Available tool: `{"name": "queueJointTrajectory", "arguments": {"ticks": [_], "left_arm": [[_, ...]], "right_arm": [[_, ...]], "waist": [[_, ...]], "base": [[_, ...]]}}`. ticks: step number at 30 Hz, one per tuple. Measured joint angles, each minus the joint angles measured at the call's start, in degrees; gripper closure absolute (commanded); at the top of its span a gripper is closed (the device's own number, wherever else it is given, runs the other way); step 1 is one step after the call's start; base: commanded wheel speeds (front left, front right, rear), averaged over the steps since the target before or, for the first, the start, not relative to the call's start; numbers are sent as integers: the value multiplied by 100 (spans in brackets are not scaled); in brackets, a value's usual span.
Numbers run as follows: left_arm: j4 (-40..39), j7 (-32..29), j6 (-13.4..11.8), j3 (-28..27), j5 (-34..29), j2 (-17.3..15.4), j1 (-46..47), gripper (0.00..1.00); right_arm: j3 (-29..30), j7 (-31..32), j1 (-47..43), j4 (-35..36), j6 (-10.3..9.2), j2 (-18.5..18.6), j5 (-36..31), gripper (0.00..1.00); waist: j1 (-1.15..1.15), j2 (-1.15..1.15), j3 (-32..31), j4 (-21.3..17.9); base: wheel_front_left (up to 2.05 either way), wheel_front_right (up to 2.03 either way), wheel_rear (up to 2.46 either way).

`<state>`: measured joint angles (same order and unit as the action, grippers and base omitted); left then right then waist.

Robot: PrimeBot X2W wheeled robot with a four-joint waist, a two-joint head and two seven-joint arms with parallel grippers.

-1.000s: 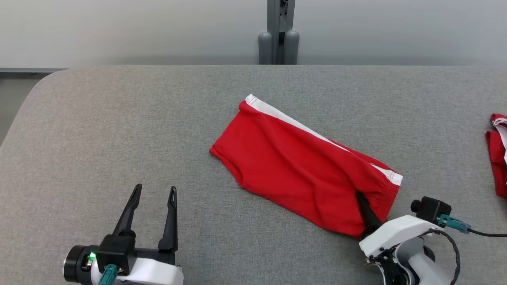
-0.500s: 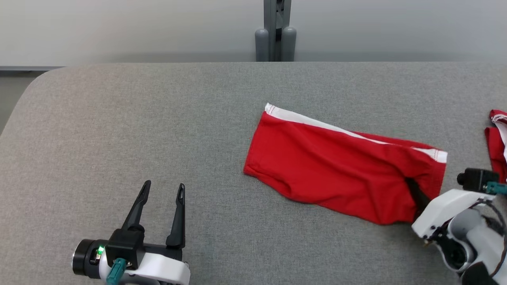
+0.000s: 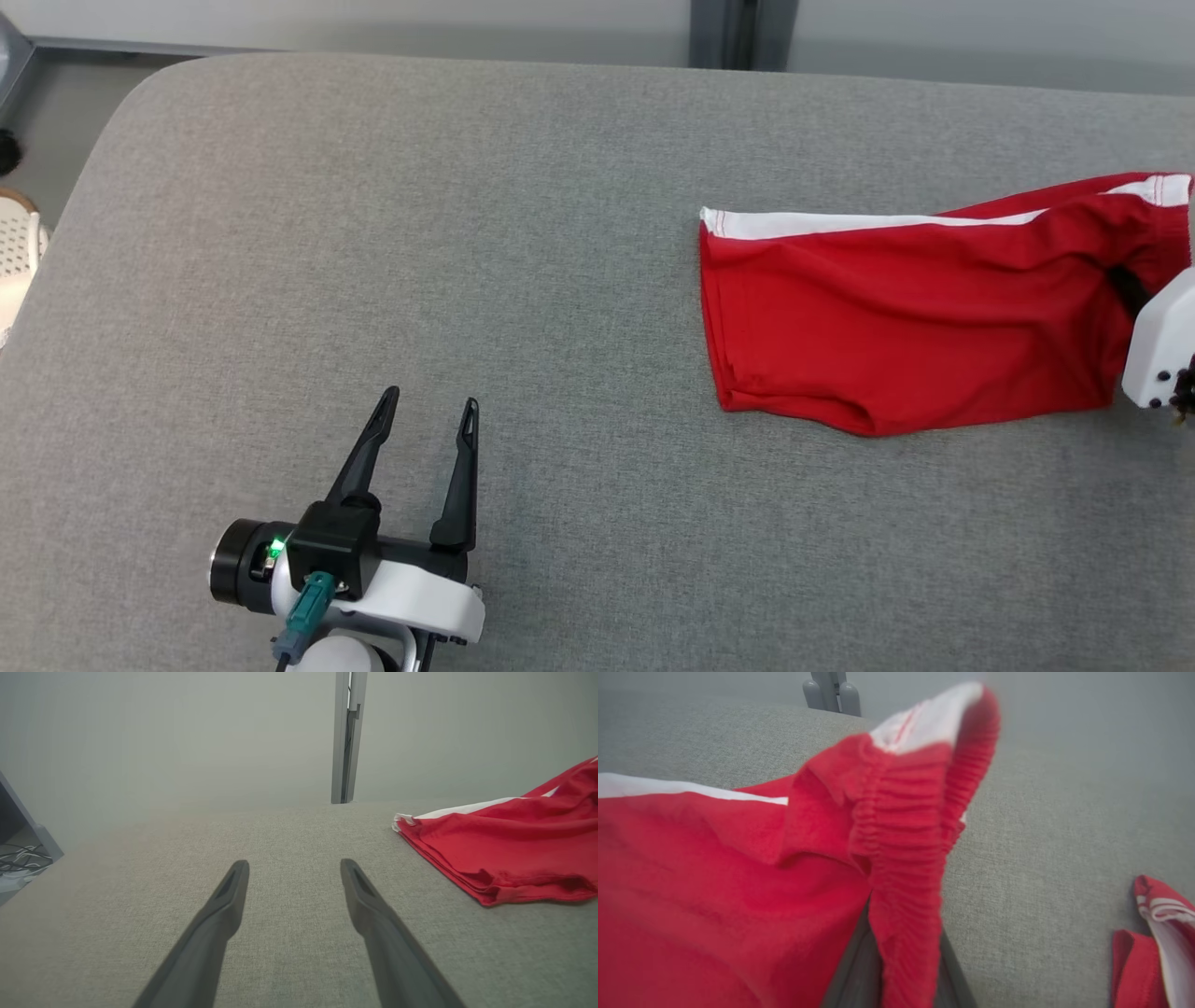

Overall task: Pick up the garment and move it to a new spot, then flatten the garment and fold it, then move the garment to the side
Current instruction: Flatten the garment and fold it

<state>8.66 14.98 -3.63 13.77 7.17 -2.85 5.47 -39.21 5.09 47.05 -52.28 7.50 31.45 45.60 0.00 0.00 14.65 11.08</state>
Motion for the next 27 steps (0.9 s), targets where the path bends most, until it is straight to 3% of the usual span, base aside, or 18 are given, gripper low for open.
{"name": "queueJointTrajectory", "arguments": {"ticks": [10,27], "left_arm": [[43,0,-148,122,109,2,97,0],[98,0,-218,32,160,3,46,0]], "right_arm": [[-582,411,666,-222,-1,27,108,100],[-1213,1128,739,549,-1,-721,1152,100]], "waist": [[0,0,153,170],[0,0,-427,-101]], "base": [[0,0,0],[0,0,0]]}}
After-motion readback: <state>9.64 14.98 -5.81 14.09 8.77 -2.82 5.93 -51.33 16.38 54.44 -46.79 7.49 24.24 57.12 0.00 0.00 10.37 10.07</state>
